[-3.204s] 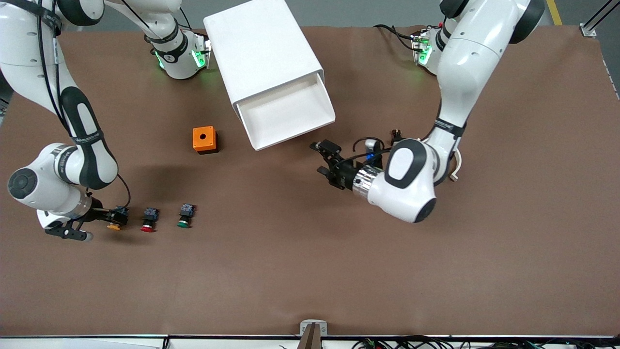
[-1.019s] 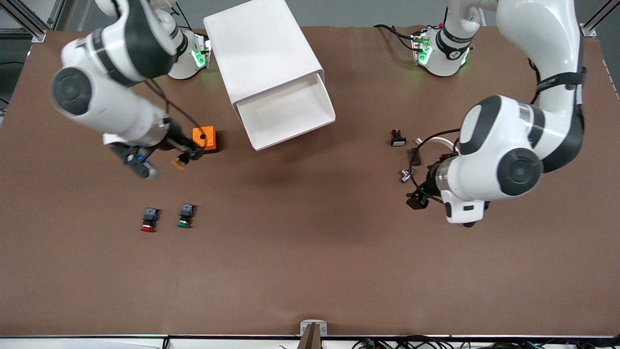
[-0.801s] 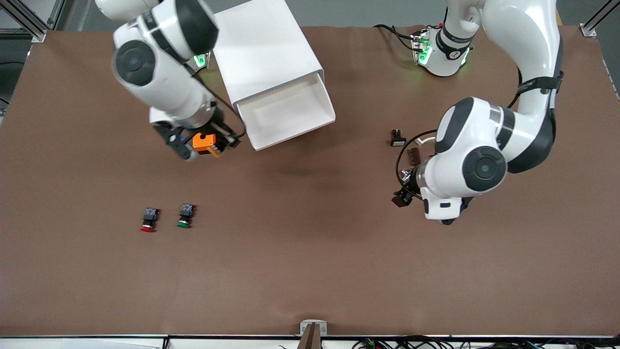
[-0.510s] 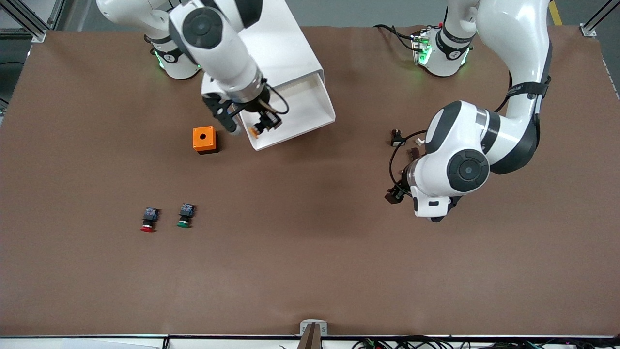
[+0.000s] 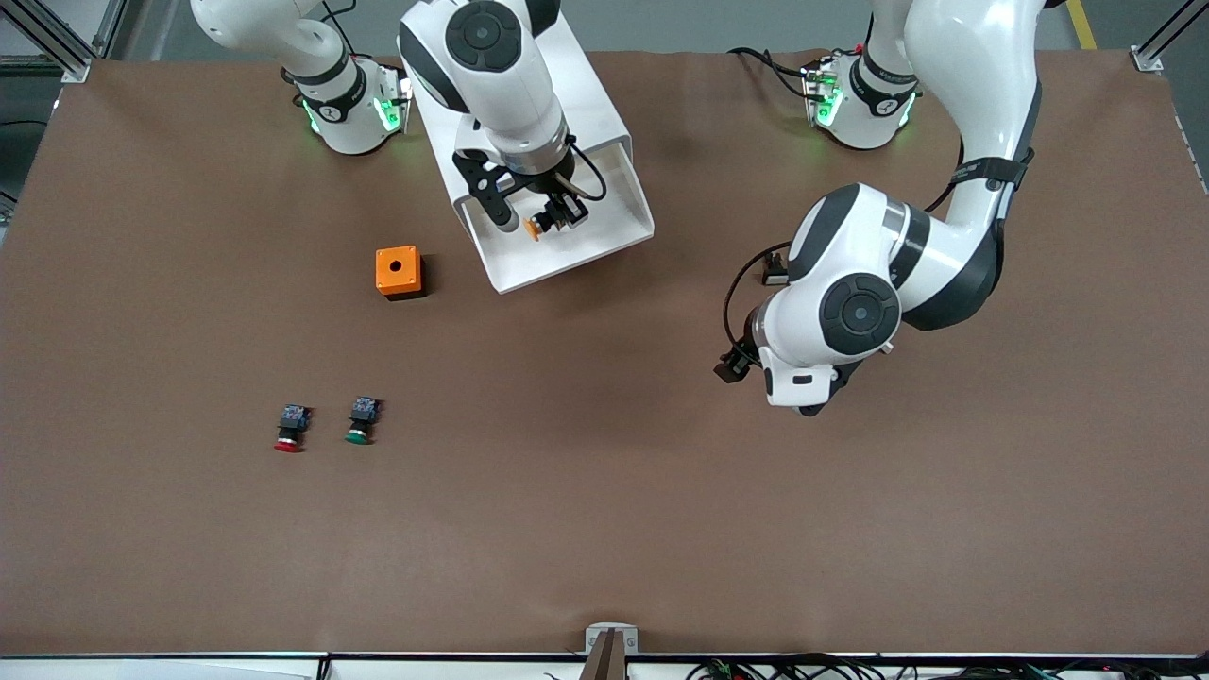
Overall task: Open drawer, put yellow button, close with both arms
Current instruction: 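Release the button in the drawer while the left gripper reaches the drawer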
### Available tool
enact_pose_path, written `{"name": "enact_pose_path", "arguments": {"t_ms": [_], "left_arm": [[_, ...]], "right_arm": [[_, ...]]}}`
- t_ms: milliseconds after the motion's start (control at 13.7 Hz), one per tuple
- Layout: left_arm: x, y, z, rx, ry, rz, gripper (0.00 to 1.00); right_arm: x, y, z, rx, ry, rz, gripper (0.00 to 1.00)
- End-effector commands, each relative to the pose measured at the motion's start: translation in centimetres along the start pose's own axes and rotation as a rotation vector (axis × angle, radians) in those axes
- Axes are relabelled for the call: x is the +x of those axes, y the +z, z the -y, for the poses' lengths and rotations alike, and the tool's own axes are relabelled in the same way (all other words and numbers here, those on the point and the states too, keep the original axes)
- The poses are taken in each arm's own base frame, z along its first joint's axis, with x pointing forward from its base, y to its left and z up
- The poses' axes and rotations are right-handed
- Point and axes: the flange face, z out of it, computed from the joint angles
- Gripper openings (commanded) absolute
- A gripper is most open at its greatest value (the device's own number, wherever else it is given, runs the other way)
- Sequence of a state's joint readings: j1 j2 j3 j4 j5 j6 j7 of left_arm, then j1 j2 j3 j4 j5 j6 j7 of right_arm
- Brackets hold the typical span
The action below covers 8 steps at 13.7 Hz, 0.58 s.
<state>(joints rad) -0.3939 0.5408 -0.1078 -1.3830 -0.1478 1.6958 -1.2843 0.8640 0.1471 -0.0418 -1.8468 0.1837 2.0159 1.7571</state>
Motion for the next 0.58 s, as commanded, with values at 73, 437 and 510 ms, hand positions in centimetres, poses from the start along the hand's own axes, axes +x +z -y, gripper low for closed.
{"name": "enact_pose_path", "arguments": {"t_ms": [73,437,510], "left_arm": [[-3.4,1.8,-1.2,-0.013,0.020,-0.004,0.99],[-7.6,3.5,-3.5,-0.108,0.096,-0.038,0.99],[-8.0,4.3,-3.5,-0.118,0.120,-0.047,0.99]], "right_arm": [[-0.6,1.4,0.4,0.018,0.036,-0.019,0.00],[-0.8,2.4,0.6,0.010,0.039,-0.025,0.48],[-0.8,2.6,0.6,0.007,0.040,-0.026,0.84]]}}
